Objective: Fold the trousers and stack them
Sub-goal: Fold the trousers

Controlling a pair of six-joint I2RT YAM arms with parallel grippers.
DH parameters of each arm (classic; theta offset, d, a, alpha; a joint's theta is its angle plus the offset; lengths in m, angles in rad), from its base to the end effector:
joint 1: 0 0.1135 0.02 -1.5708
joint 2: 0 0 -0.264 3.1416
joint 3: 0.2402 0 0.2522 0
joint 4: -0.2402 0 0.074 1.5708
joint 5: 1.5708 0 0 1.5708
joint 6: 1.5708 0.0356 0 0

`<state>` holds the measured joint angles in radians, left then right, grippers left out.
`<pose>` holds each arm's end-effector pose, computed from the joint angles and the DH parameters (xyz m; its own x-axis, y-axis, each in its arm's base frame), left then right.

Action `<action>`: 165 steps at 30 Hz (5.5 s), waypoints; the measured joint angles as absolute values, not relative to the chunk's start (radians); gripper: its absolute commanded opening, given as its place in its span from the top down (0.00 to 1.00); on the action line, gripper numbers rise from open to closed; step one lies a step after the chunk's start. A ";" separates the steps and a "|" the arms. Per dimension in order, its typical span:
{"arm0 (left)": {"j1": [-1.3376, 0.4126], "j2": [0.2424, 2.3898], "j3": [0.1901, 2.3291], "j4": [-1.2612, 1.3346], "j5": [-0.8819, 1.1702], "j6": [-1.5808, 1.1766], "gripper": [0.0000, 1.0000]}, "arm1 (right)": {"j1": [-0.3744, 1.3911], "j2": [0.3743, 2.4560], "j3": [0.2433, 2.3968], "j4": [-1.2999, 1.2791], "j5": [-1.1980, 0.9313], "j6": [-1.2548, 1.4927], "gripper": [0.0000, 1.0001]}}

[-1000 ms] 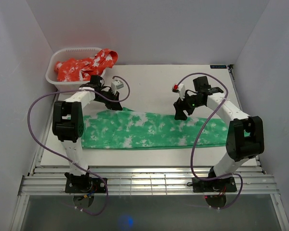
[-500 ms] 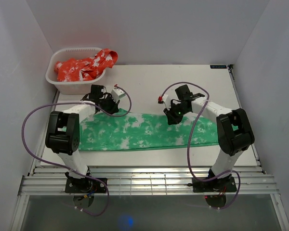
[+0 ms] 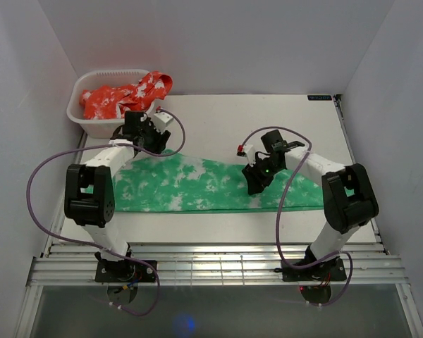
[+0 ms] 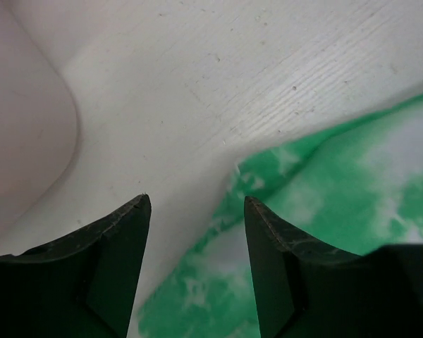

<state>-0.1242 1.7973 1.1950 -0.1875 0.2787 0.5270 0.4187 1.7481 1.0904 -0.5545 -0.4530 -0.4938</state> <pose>0.3871 -0.0582 0.2046 -0.4526 0.5438 -0.7067 0.6235 0.7596 0.1852 0.2991 0.1502 0.1718 -0.5135 -0.6950 -0.5033 -0.8509 0.4879 0.1945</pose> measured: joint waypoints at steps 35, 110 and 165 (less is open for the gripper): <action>0.373 1.825 1.042 -0.640 0.797 0.274 0.41 | -0.550 1.740 1.188 -0.867 -0.585 -0.634 0.32; 0.379 1.616 0.914 -0.714 0.658 0.340 0.18 | -0.015 1.285 0.915 -0.432 -0.965 0.067 0.92; 0.382 1.566 0.954 -0.718 0.692 0.251 0.02 | 0.645 1.806 1.079 0.118 -0.766 0.490 0.09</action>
<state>0.3817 1.5658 0.9539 -0.7177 0.6922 0.2512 0.6453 1.8065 1.0786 0.1181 -0.7658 0.4904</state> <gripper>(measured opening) 0.975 0.874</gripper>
